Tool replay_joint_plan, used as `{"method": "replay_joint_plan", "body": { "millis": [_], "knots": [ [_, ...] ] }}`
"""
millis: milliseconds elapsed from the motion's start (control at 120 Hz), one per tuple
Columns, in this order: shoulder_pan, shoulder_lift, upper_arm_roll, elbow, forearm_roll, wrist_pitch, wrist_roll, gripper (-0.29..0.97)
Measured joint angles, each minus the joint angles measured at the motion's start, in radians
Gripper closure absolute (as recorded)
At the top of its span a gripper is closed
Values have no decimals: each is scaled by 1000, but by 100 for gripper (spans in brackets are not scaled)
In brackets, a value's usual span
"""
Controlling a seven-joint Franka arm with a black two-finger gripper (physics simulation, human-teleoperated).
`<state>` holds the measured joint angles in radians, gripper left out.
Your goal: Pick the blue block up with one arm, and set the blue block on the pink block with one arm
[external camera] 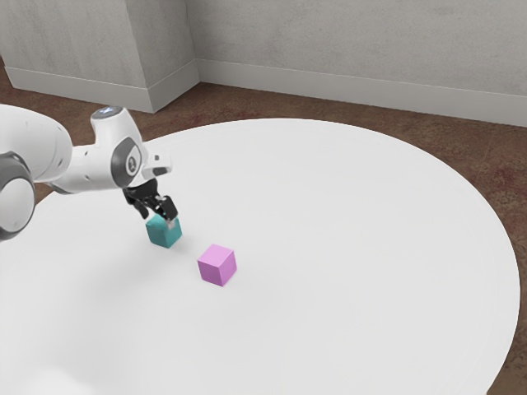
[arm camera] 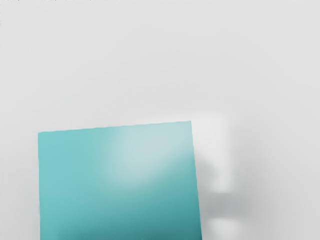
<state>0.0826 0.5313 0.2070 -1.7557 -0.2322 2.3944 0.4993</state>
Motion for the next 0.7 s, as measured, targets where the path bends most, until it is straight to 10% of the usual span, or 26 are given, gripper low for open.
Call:
{"method": "replay_joint_plan", "body": {
  "millis": [700],
  "knots": [
    [19, 65, 11, 58, -93, 0, 66, 0]
  ]
}}
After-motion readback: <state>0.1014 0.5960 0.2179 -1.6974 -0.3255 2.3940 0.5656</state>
